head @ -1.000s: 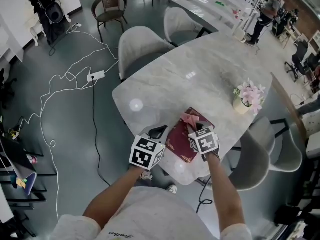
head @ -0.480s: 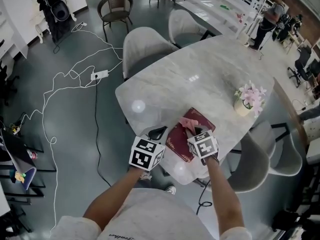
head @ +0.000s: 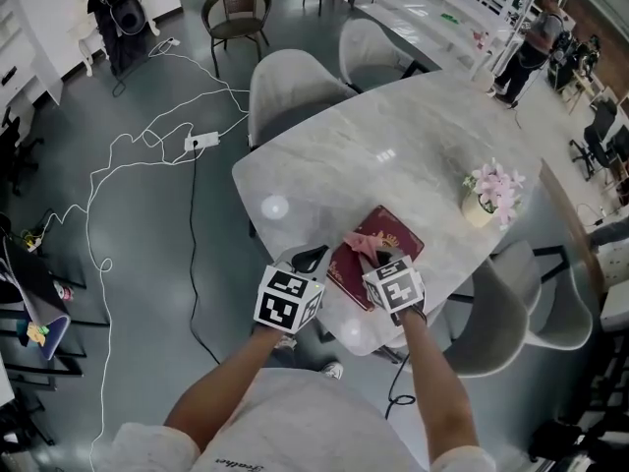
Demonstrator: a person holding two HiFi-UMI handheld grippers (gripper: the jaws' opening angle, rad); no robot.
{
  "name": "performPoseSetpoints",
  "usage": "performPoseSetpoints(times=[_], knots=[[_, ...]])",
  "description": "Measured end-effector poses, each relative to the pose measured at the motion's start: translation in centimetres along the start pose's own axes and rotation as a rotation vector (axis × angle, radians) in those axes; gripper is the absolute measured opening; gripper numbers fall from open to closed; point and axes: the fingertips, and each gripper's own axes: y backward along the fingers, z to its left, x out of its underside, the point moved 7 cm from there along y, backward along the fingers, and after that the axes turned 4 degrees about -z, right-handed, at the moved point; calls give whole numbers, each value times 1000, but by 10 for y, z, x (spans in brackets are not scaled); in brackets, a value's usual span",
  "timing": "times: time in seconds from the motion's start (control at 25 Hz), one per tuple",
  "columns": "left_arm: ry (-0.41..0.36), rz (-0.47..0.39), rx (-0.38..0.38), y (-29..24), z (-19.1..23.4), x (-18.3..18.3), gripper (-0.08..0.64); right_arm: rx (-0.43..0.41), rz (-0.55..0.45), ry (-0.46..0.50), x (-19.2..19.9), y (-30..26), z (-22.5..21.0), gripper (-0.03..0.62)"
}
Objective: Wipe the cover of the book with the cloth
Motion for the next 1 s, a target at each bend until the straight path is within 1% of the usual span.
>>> performPoseSetpoints(times=[0.4,1.0], knots=[[14,-12,-31,19,-2,9,8,-56,-1,31,3,5,29,18],[36,-13,-45,30,-5,20,8,-133,-16,32,10,10,70,18]])
